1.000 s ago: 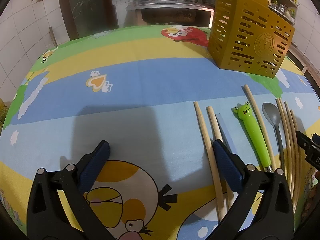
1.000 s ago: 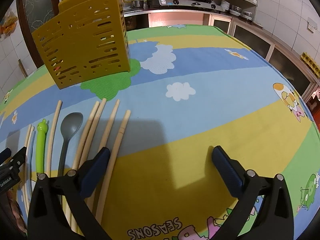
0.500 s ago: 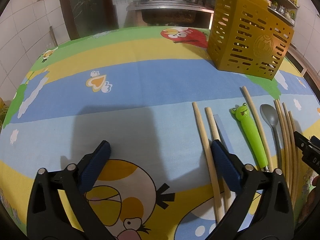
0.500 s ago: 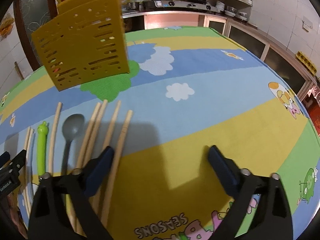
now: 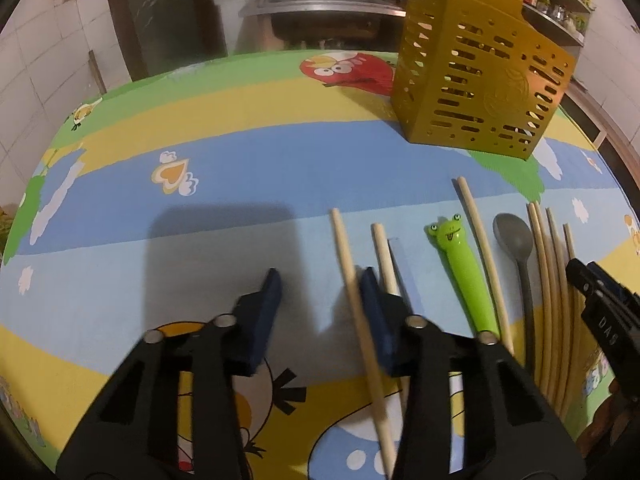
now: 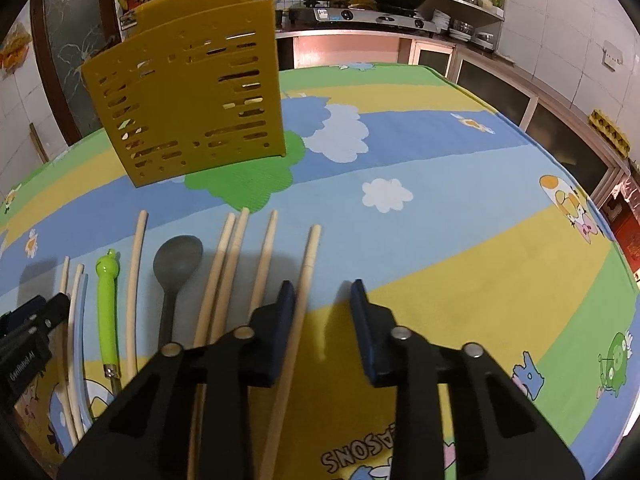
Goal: Organize utensils
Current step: 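Close the left tool on a wooden chopstick while the right tool grasps another, then lift both held chopsticks and carry them above the yellow utensil holder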
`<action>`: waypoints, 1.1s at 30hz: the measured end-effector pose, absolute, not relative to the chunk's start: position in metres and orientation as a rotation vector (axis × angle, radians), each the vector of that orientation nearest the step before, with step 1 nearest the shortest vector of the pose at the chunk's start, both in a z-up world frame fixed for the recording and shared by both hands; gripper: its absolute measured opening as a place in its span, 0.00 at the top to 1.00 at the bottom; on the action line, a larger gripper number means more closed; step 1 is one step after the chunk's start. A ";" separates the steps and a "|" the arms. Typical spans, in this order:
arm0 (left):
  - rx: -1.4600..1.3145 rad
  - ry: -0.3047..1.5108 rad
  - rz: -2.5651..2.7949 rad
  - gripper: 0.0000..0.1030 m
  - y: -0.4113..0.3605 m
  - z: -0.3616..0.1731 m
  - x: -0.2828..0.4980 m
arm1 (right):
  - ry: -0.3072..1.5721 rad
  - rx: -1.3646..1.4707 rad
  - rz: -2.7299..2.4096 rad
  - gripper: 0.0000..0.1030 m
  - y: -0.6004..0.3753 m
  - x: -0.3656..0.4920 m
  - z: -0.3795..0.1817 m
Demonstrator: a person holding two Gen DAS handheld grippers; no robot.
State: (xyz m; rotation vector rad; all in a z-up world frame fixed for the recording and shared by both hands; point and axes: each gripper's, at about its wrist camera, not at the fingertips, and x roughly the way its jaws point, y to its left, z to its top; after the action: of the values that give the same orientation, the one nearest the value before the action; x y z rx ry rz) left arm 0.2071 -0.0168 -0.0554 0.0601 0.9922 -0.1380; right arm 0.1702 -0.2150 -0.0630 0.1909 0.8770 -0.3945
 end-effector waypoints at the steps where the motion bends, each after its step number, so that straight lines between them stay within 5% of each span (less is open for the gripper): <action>1: 0.061 1.005 -0.139 0.72 -0.019 -0.054 0.209 | 0.881 0.184 -0.394 0.78 -0.213 0.173 -0.063; 11: 0.097 1.013 -0.137 0.93 -0.030 -0.053 0.210 | 0.897 0.218 -0.355 0.93 -0.215 0.185 -0.061; 33: -0.041 0.741 -0.143 0.96 -0.014 0.022 0.170 | 0.607 0.195 -0.264 0.94 -0.231 0.158 0.009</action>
State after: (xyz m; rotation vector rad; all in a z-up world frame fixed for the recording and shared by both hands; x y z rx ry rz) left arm 0.1700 -0.0144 0.0224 -0.0414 0.7407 -0.1433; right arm 0.1580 -0.2307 0.0086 0.1946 0.6065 -0.2643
